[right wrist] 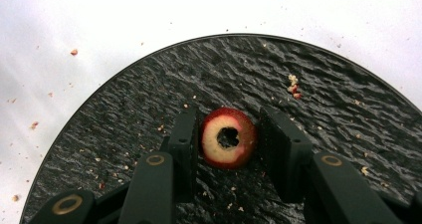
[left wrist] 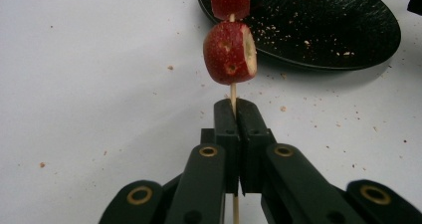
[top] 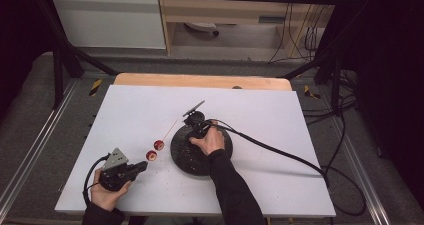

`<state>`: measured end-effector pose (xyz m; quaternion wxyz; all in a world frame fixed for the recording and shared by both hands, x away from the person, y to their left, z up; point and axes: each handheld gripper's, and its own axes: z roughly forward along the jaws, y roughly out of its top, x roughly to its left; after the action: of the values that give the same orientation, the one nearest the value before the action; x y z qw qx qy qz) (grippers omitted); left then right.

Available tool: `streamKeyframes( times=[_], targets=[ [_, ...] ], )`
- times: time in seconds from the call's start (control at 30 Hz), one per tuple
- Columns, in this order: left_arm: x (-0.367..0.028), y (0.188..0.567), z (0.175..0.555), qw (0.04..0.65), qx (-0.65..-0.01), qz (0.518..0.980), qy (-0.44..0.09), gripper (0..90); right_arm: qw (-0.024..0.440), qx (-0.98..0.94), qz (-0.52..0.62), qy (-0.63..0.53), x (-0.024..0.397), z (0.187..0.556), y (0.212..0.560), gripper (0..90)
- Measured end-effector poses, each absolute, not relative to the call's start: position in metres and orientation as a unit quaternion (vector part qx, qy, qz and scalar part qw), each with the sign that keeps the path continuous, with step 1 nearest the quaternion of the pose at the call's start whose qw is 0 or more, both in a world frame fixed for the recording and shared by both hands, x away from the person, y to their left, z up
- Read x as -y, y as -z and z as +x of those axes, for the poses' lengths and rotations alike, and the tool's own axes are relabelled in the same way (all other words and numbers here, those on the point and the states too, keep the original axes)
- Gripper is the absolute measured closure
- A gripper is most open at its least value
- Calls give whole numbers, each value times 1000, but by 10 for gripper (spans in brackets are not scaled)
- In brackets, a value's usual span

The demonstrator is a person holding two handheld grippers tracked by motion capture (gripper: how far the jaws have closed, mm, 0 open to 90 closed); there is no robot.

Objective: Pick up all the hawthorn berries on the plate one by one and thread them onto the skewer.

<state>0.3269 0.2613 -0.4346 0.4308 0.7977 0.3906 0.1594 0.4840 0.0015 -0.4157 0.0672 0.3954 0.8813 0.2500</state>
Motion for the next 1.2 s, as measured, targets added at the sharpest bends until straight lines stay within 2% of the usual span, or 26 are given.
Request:
streamKeyframes(
  times=[0.8, 1.2],
  targets=[
    [-260, 434, 325, 431, -388, 798, -163, 883, 52, -865, 411, -281, 9, 470, 398, 622],
    [-256, 434, 324, 431, -385, 800, -163, 882, 38, -834, 425, -349, 42, 452, 398, 622]
  ],
)
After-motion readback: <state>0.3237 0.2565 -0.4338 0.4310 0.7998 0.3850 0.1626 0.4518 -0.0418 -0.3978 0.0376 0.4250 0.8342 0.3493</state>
